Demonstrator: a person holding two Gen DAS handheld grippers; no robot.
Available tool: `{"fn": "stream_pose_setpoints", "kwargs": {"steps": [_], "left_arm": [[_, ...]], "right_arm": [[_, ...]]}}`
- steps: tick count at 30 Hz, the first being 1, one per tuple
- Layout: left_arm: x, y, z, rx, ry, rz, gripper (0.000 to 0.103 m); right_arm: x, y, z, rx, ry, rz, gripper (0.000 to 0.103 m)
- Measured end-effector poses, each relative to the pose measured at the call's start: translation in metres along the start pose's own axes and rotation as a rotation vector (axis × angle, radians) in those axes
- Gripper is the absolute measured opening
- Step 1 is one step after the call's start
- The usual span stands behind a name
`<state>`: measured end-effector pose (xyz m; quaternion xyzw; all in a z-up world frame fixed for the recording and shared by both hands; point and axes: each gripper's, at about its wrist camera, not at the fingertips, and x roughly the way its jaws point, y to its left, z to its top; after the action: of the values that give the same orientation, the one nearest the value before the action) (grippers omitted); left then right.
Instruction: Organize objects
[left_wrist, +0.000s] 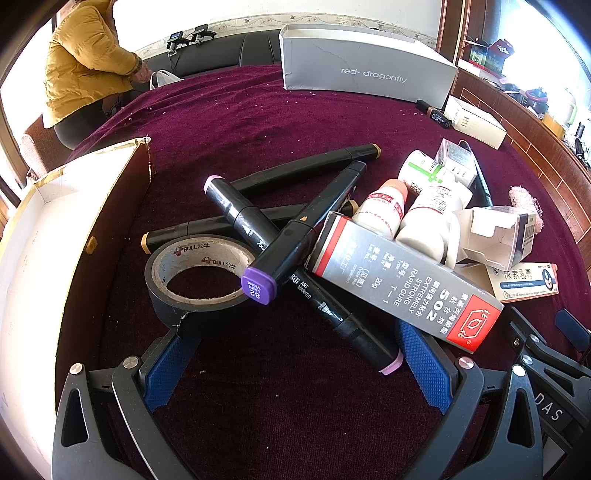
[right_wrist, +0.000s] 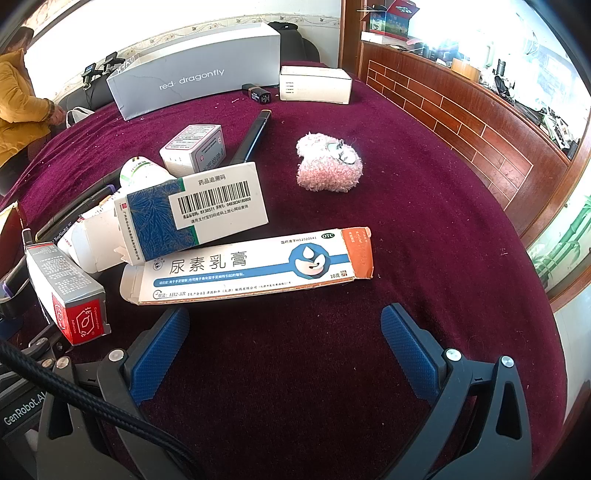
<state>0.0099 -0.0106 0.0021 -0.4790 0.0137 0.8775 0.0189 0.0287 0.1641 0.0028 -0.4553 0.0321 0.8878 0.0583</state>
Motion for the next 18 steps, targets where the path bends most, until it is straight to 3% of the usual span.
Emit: {"fn": "stream_pose_setpoints", "kwargs": {"steps": [18], "left_arm": [[0.0002,-0.0018,-0.0002,-0.003,0.0,0.003,0.101]], "right_arm": [[-0.0004,-0.0005,-0.0002,0.0,0.0,0.0,0.103]]}}
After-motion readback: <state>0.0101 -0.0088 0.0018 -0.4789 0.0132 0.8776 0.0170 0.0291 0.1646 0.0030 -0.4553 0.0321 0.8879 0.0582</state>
